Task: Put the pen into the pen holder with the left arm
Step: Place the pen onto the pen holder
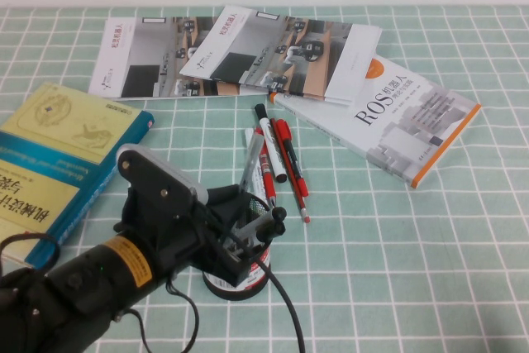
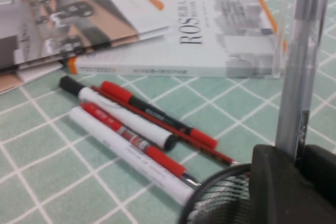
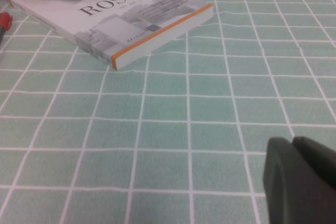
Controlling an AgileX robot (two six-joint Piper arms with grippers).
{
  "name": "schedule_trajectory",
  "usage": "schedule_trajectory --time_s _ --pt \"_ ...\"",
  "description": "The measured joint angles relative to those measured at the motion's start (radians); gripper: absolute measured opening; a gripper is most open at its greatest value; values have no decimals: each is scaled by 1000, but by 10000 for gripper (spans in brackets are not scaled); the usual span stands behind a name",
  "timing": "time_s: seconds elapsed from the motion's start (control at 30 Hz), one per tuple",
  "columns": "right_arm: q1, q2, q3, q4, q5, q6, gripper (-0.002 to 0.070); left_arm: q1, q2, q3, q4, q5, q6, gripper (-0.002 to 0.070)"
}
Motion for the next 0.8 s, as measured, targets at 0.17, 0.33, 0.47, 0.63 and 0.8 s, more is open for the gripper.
schedule_trajectory --time_s 0.17,0.33,0.47,0.63,0.8 --pt "0 0 0 0 0 0 -20 9 38 0 0 -60 0 46" --pt "0 0 0 0 0 0 -20 9 57 0 0 -80 2 46" --pt "0 0 0 0 0 0 -20 9 57 0 0 -84 2 95" --pt "0 0 0 0 0 0 -20 9 57 0 0 -82 2 338" --pt "0 0 0 0 0 0 -20 9 37 0 -4 -34 2 480"
